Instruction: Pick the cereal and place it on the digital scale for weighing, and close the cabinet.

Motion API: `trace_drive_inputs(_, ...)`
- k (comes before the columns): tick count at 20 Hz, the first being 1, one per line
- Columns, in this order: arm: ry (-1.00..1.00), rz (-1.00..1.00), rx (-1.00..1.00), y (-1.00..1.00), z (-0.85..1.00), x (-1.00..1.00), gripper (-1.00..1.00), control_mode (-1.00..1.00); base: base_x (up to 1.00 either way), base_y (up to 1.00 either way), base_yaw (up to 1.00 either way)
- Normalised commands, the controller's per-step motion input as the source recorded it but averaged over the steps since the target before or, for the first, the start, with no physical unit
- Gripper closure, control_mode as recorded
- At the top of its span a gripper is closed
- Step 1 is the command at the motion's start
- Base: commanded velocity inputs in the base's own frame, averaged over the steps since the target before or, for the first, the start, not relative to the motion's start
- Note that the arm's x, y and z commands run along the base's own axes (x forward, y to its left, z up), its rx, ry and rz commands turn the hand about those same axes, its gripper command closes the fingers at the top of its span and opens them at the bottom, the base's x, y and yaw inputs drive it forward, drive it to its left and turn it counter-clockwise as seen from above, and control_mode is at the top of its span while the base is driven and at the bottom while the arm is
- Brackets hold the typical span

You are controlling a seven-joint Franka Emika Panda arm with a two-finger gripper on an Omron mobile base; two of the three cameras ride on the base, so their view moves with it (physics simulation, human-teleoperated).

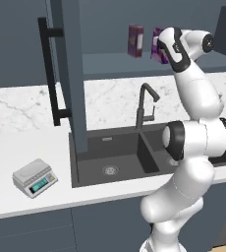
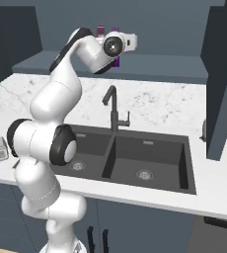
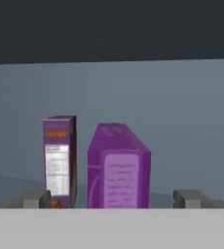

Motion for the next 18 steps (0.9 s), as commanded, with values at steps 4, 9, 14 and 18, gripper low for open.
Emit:
trace_drive_inputs(4,0.0,0.0,0.02,-0.18,0.0,0.35,-1.0,-1.0,0.0,0.0,0.0)
trace_drive_inputs(9,0.0,0.0,0.0,0.07,-0.07,0.22,1.0,-1.0,0.0,0.0,0.0)
trace_drive_inputs(14,0.0,0.0,0.0,0.18,-0.14,0.01,1.0,-1.0,0.0,0.0,0.0)
trace_drive_inputs(18,0.0,0.0,0.0,0.09,-0.13,0.0,1.0,-1.0,0.0,0.0,0.0)
